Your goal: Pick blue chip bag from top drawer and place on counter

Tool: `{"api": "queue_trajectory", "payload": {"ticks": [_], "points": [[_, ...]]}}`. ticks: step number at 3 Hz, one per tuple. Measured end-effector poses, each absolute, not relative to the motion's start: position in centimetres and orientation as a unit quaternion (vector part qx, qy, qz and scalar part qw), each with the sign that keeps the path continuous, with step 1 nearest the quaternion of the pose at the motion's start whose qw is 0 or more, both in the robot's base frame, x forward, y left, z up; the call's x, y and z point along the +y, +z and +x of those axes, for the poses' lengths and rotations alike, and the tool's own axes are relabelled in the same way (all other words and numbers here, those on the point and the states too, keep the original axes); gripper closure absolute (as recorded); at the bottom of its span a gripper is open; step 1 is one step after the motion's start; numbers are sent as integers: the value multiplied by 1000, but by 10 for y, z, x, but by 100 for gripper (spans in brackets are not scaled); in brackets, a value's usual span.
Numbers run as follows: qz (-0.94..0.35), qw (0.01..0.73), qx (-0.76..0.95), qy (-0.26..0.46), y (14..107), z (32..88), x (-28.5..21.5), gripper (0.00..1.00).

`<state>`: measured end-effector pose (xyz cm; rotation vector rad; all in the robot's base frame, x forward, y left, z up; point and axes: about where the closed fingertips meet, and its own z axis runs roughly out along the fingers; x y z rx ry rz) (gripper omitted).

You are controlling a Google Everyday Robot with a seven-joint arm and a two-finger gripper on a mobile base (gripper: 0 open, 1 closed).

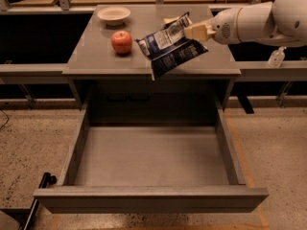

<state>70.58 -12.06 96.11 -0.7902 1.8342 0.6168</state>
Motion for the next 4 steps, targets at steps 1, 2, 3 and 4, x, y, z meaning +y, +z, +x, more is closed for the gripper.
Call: {"api": "queue_trajectory", "payload": {"ticks": [1,2,3,4], "points": [[-318,526,753,236,973,740,-123,100],[-300,534,759,221,966,775,-134,100],[-288,524,775,202,941,802,-146,77],[-291,523,774,205,940,802,-142,54]]}}
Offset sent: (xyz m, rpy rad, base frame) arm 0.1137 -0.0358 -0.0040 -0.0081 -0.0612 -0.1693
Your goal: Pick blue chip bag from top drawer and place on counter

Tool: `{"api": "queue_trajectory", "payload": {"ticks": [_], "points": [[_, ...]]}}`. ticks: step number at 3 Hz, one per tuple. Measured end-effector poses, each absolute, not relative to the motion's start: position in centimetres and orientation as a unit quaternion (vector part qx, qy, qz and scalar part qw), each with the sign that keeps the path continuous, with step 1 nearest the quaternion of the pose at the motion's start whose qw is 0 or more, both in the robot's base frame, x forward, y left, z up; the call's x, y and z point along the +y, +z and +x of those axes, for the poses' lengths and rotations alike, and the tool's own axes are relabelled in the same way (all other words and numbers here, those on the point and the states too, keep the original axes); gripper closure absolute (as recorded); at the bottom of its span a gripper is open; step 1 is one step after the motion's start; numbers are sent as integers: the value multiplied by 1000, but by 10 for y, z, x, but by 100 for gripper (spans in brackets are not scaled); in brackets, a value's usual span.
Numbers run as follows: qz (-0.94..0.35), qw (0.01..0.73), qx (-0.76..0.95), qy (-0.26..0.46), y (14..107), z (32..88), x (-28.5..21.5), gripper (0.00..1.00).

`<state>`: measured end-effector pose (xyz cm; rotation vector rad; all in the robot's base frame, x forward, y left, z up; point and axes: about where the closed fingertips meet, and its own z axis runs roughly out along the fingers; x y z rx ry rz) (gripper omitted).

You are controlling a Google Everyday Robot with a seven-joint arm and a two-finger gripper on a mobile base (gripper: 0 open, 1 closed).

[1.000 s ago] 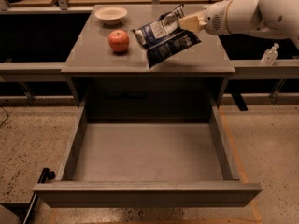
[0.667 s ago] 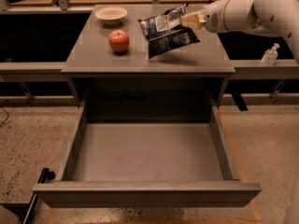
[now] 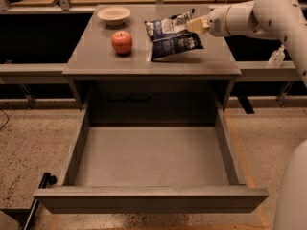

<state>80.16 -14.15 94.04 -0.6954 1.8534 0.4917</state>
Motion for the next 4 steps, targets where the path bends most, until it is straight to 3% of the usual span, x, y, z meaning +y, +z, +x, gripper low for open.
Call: {"api": "queue_trajectory", "payload": {"ticks": [2,3,4], "points": [[-293,521,774,209,936,803,-136,7],[-294,520,774,210,935,803,-134,0],[-294,520,774,210,935,803,-134,0]]}}
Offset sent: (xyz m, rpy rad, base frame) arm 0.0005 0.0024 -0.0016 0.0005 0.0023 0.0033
